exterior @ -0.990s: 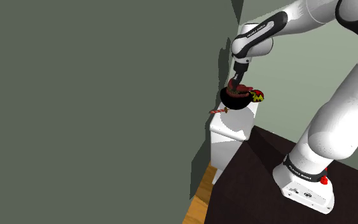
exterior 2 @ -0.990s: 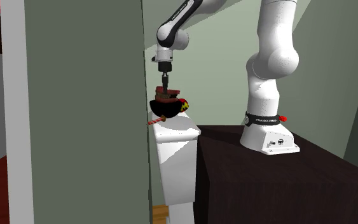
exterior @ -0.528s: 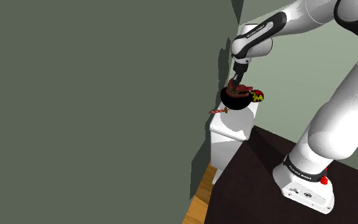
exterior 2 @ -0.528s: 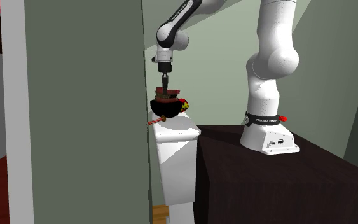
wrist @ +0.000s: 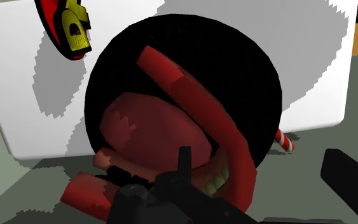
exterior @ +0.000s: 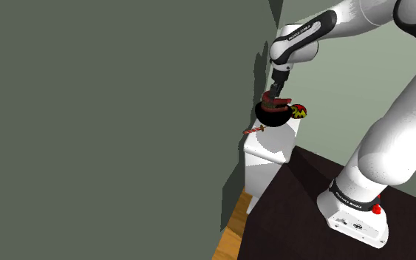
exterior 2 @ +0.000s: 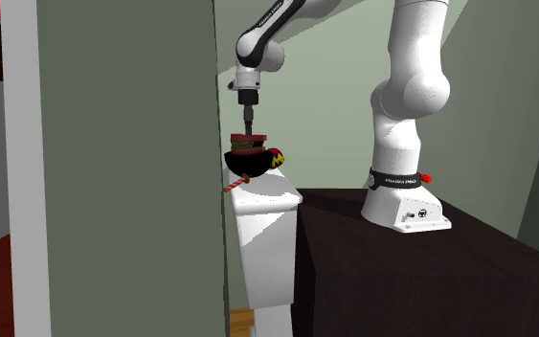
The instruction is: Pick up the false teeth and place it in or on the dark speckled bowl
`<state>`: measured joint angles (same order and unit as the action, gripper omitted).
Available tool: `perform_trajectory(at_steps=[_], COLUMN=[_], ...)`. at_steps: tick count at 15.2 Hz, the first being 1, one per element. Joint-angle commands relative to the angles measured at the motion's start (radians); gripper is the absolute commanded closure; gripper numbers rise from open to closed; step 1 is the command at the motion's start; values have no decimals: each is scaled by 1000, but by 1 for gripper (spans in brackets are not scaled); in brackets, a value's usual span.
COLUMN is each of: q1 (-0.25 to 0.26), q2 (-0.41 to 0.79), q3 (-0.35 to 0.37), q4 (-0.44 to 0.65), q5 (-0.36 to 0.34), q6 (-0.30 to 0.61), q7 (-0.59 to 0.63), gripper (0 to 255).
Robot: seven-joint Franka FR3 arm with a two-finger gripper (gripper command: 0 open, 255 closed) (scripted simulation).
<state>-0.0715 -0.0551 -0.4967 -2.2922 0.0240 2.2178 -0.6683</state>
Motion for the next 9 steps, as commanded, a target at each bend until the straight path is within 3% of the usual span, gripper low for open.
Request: perform_trajectory(at_steps=[1, 9], q1=[-1, -2], q2=[-34, -47], q3=[2, 3], q4=[34, 50], q5=[-21, -28], q6=[-65, -92], q7=[14, 20], gripper=[0, 0])
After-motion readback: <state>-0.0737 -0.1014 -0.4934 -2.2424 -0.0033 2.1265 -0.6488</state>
